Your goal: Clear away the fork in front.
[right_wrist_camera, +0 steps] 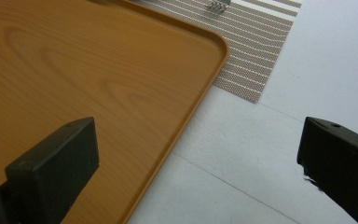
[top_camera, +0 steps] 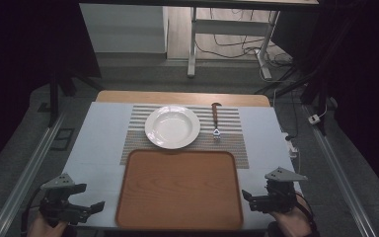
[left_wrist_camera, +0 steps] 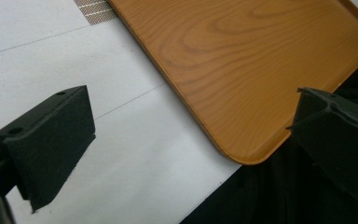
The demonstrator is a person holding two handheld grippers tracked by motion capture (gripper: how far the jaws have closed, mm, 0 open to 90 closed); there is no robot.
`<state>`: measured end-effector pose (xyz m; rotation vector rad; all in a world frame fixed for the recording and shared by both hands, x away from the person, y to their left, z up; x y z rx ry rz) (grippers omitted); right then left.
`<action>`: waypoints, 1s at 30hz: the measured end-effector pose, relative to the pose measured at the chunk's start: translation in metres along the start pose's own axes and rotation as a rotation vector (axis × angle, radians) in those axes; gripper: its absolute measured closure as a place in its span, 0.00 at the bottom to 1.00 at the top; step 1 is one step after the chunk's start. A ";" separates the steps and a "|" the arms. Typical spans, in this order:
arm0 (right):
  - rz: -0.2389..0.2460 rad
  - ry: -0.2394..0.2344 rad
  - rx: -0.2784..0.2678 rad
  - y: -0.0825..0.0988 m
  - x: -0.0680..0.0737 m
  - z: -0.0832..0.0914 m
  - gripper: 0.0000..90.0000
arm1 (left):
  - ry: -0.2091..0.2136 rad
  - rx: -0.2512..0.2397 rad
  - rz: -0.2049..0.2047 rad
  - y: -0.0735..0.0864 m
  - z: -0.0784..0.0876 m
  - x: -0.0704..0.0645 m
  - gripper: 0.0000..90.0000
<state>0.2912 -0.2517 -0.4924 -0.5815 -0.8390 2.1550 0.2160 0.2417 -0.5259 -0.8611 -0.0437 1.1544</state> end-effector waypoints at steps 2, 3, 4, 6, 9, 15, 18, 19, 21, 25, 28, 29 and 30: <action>0.013 0.004 0.008 0.000 0.001 -0.001 0.00 | -0.001 0.002 0.000 0.000 0.000 0.000 0.00; 0.018 0.005 0.010 -0.001 0.002 -0.002 0.00 | -0.001 0.004 0.000 0.000 -0.001 0.000 0.00; 0.027 0.002 0.015 -0.001 0.002 -0.003 0.00 | 0.000 0.008 0.003 0.000 -0.001 0.000 0.00; 0.038 -0.003 0.021 -0.002 0.004 -0.005 0.00 | 0.001 0.010 0.004 0.000 -0.001 0.000 0.00; 0.047 -0.013 0.025 -0.003 0.006 -0.007 0.00 | 0.002 0.010 0.006 0.000 -0.001 0.001 0.00; 0.083 -0.019 0.041 -0.006 0.011 -0.011 0.00 | 0.000 0.015 0.003 0.000 -0.001 0.001 0.00; 0.094 -0.025 0.049 -0.007 0.013 -0.013 0.00 | 0.000 0.016 0.002 0.000 -0.002 0.000 0.00; 0.104 -0.034 0.059 -0.008 0.017 -0.016 0.00 | 0.001 0.016 0.002 0.000 -0.002 0.000 0.00; 0.118 -0.040 0.067 -0.008 0.019 -0.017 0.00 | 0.002 0.017 0.003 0.000 -0.002 0.000 0.00; 0.143 -0.039 0.082 -0.009 0.023 -0.021 0.00 | 0.003 0.017 0.005 0.000 -0.002 0.001 0.00; 0.153 -0.034 0.095 -0.010 0.025 -0.023 0.00 | 0.004 0.017 0.005 0.000 -0.002 0.001 0.00; 0.167 -0.031 0.099 -0.011 0.027 -0.024 0.00 | 0.003 0.018 0.005 0.000 -0.002 0.001 0.00; 0.177 -0.025 0.106 -0.012 0.028 -0.025 0.00 | 0.003 0.018 0.005 0.000 -0.002 0.001 0.00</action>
Point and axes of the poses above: each handheld gripper's, and its own axes: z roughly backward along the jaws, y roughly out of its underside, x roughly to its left, the point moved 7 cm from there along -z, roughly forward along the jaws, and after that the axes turned 8 degrees about z, right-handed, at the moved point
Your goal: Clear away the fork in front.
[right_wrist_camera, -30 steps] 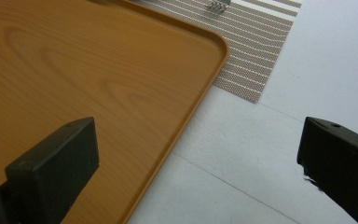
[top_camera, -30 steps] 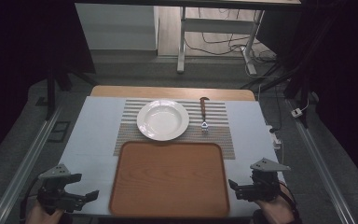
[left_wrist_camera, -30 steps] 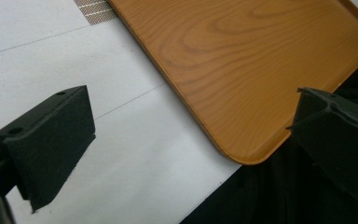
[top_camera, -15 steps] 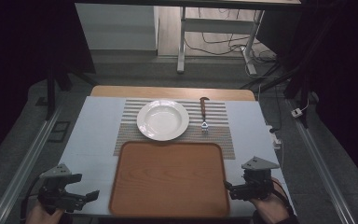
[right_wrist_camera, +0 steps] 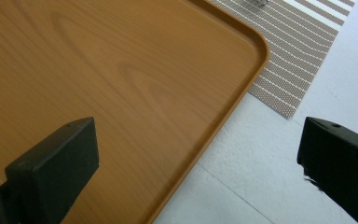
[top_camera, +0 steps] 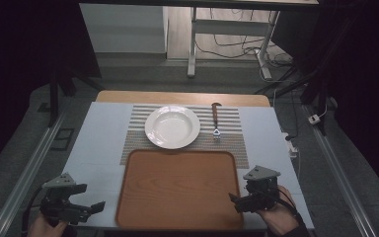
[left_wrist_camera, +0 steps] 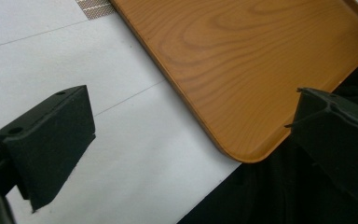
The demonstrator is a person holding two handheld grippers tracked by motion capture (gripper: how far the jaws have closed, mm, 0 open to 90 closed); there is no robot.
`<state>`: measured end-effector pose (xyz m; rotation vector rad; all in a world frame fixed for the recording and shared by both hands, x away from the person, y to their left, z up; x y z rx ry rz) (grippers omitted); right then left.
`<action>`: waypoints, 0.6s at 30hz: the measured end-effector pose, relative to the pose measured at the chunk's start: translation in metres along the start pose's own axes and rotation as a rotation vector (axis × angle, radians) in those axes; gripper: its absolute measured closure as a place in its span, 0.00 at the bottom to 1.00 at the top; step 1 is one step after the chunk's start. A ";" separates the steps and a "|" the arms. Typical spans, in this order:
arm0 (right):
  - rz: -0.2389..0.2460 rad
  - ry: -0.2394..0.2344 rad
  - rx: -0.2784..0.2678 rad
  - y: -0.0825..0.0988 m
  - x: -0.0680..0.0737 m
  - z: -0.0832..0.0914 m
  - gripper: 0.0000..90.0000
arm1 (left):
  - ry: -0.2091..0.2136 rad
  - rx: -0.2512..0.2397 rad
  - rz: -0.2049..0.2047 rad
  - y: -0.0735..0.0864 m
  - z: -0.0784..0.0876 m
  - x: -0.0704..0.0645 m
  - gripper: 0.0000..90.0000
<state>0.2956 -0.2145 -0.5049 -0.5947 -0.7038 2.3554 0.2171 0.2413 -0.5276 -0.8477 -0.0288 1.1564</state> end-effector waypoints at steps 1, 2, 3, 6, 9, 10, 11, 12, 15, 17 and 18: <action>0.010 0.004 0.001 -0.001 0.001 -0.001 0.00 | 0.000 0.000 0.000 0.000 0.000 0.000 0.00; 0.010 0.004 0.001 -0.001 0.001 -0.001 0.00 | 0.000 0.000 0.000 0.000 0.000 0.000 0.00; 0.029 0.012 0.010 -0.003 0.002 -0.003 0.00 | 0.000 0.001 0.000 0.000 0.000 0.000 0.00; 0.057 0.021 0.024 -0.007 0.003 -0.007 0.00 | -0.001 0.002 0.000 0.000 0.000 0.000 0.00; 0.087 0.031 0.039 -0.010 0.005 -0.011 0.00 | -0.001 0.002 0.001 0.000 0.000 0.000 0.00; 0.087 0.031 0.039 -0.010 0.005 -0.011 0.00 | -0.001 0.002 0.001 0.000 0.000 0.000 0.00; 0.111 0.034 0.048 -0.011 0.006 -0.014 0.00 | -0.001 0.002 0.001 0.000 0.000 0.000 0.00; 0.121 0.036 0.056 -0.012 0.006 -0.016 0.00 | -0.001 0.002 0.001 0.000 0.000 0.000 0.00; 0.181 0.054 0.076 -0.015 0.010 -0.021 0.00 | -0.002 0.003 0.001 0.000 -0.001 0.000 0.00; 0.214 0.060 0.089 -0.017 0.012 -0.024 0.00 | -0.002 0.004 0.000 0.000 0.000 0.000 0.00; 0.234 0.066 0.094 -0.018 0.014 -0.026 0.00 | -0.002 0.004 0.000 0.000 0.000 0.000 0.00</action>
Point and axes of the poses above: each handheld gripper's, and its own axes: z roughly backward along the jaws, y roughly out of its underside, x roughly to its left, the point moved 7 cm from there along -z, roughly forward along the jaws, and after that the axes turned 8 degrees about z, right-handed, at the moved point
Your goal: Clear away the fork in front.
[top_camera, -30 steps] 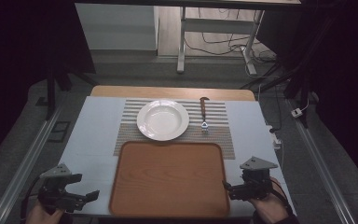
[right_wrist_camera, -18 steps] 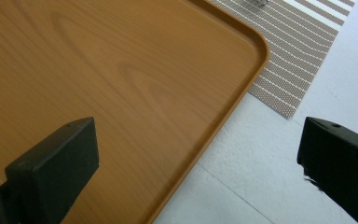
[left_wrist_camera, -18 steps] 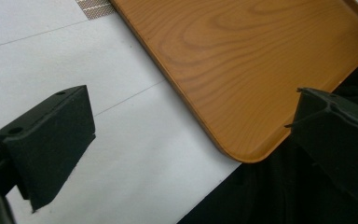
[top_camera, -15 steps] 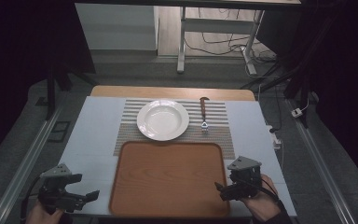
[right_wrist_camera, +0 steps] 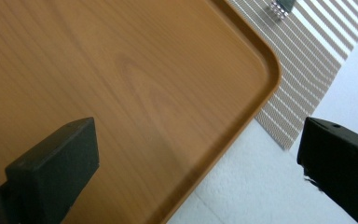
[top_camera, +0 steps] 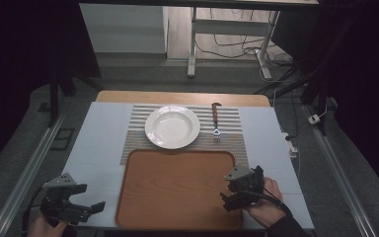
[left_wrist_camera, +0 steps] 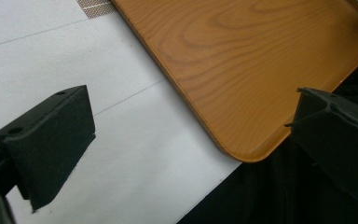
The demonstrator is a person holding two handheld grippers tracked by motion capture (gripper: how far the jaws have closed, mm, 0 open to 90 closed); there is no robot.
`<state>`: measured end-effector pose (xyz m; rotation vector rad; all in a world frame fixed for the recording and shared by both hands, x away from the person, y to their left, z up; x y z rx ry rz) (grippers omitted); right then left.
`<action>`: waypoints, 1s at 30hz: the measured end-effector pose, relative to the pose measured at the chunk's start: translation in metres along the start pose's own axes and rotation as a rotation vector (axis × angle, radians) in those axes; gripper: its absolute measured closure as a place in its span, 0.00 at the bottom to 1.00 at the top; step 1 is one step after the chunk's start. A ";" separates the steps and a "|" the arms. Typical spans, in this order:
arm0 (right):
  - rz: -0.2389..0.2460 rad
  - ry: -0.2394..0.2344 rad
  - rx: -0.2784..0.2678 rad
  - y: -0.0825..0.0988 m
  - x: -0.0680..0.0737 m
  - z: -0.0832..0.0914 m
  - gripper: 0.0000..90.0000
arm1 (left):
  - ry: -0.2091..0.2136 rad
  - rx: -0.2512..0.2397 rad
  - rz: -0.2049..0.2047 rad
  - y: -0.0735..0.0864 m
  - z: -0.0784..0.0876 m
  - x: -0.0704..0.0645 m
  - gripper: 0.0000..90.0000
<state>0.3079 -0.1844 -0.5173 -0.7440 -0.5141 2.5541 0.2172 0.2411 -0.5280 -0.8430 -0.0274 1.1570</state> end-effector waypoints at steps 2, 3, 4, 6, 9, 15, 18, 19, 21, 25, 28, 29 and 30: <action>0.029 0.009 0.012 -0.002 0.001 -0.002 0.00 | 0.000 0.001 0.000 0.000 0.000 0.000 0.00; 0.046 0.016 0.019 -0.004 0.001 -0.004 0.00 | 0.000 0.001 0.001 0.000 0.000 0.000 0.00; 0.058 0.022 0.021 -0.006 0.002 -0.006 0.00 | 0.000 0.001 0.001 0.000 0.000 0.000 0.00; 0.087 0.038 0.031 -0.008 0.001 -0.008 0.00 | 0.000 0.003 0.000 0.000 0.000 0.000 0.00; 0.140 0.066 0.046 -0.012 -0.001 -0.013 0.00 | 0.000 0.003 0.000 0.000 0.000 0.000 0.00; 0.227 0.102 0.085 -0.013 -0.001 -0.022 0.00 | -0.003 0.006 0.000 0.000 -0.001 0.000 0.00; 0.263 0.116 0.093 -0.015 -0.002 -0.025 0.00 | -0.003 0.007 0.002 0.000 -0.001 0.000 0.00; 0.289 0.133 0.102 -0.016 -0.003 -0.027 0.00 | -0.002 0.007 0.001 0.000 -0.001 0.000 0.00; 0.321 0.148 0.112 -0.018 -0.005 -0.029 0.00 | -0.002 0.008 0.001 0.000 -0.001 0.000 0.00; 0.347 0.167 0.136 -0.022 -0.009 -0.033 0.00 | -0.001 0.008 0.002 0.000 -0.001 0.001 0.00; 0.400 0.188 0.131 -0.026 -0.013 -0.037 0.00 | -0.001 0.008 0.001 0.000 -0.001 0.001 0.00; 0.412 0.188 0.131 -0.027 -0.014 -0.037 0.00 | -0.001 0.008 0.001 0.000 -0.001 0.001 0.00; 0.429 0.195 0.124 -0.029 -0.015 -0.038 0.01 | -0.001 0.008 -0.001 0.000 -0.001 0.000 0.00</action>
Point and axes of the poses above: each handheld gripper's, and its own axes: z roughly backward along the jaws, y roughly out of its underside, x roughly to its left, the point moved 7 cm from there along -z, roughly forward along the jaws, and after that the axes turned 8 degrees about z, right-handed, at the moved point
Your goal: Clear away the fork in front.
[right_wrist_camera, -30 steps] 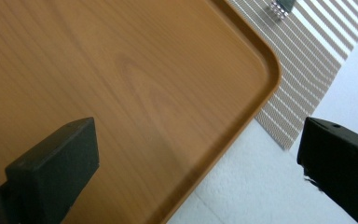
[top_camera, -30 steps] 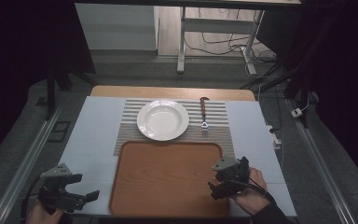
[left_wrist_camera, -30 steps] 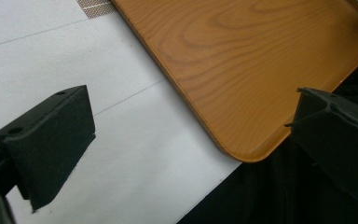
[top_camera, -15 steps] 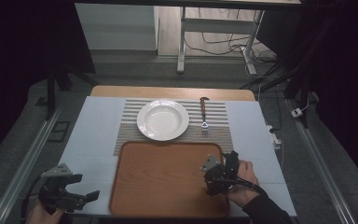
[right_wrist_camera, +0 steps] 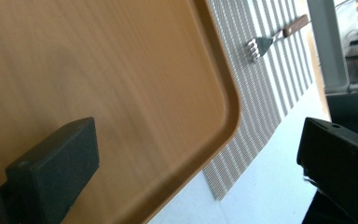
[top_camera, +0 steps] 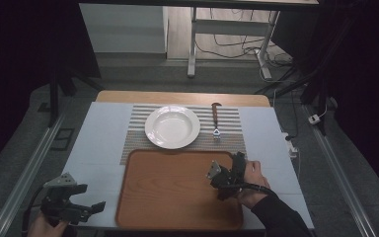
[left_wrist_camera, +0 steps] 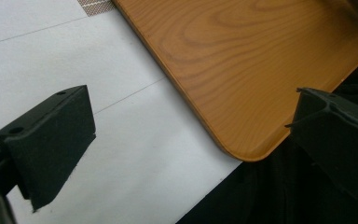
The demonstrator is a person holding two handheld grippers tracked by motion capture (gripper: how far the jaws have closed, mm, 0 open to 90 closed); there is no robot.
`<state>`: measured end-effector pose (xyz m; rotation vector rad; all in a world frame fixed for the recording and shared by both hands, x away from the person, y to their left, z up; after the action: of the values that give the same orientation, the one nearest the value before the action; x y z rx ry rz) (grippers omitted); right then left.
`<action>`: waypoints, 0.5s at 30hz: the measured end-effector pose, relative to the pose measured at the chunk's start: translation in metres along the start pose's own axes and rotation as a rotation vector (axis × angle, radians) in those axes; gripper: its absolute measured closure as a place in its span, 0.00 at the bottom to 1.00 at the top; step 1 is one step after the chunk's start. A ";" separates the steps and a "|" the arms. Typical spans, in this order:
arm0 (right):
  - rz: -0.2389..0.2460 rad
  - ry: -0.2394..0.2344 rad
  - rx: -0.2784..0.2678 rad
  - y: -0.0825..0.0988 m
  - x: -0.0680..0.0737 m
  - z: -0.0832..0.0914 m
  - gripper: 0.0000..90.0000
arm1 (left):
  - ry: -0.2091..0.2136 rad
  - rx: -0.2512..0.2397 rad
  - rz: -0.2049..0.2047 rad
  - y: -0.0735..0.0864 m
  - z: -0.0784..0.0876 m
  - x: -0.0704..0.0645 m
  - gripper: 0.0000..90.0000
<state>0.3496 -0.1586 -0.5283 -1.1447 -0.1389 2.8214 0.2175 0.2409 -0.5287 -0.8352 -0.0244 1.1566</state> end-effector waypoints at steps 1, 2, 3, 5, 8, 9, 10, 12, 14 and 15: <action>-0.003 0.009 -0.005 -0.001 0.000 -0.001 0.02 | 0.000 0.000 0.000 0.000 0.000 0.000 0.00; 0.013 0.013 -0.004 -0.001 -0.002 -0.002 0.03 | 0.000 0.001 -0.001 0.000 0.000 0.000 0.00; 0.023 0.018 -0.001 -0.001 -0.004 -0.003 0.04 | -0.001 0.001 -0.002 0.000 0.000 0.000 0.00; 0.025 0.042 -0.004 -0.002 -0.007 -0.006 0.06 | 0.000 0.001 -0.002 0.000 0.000 0.000 0.00; 0.042 0.084 0.009 -0.002 -0.014 -0.009 0.09 | 0.001 0.000 -0.001 0.000 0.000 0.000 0.00; 0.045 0.069 -0.002 -0.003 -0.016 -0.011 0.10 | 0.001 0.000 -0.001 0.000 0.000 0.000 0.00; 0.048 0.075 0.000 -0.003 -0.018 -0.013 0.11 | 0.001 0.000 -0.001 0.000 0.000 0.000 0.00; 0.050 0.086 0.008 -0.003 -0.022 -0.015 0.13 | 0.001 0.000 -0.001 0.000 0.000 0.000 0.00; 0.054 0.100 0.012 -0.003 -0.026 -0.018 0.15 | 0.001 0.000 -0.002 0.000 0.000 0.000 0.00; 0.057 0.104 0.016 -0.003 -0.028 -0.019 0.15 | 0.002 0.000 -0.002 0.000 0.000 0.000 0.00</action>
<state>0.3832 -0.1582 -0.5226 -1.3093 -0.0766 2.7974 0.2175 0.2408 -0.5287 -0.8356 -0.0235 1.1543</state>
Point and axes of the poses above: each handheld gripper's, and its own axes: z roughly backward along the jaws, y roughly out of its underside, x roughly to its left, the point moved 7 cm from there along -z, roughly forward along the jaws, and after that the axes turned 8 degrees about z, right-handed, at the moved point
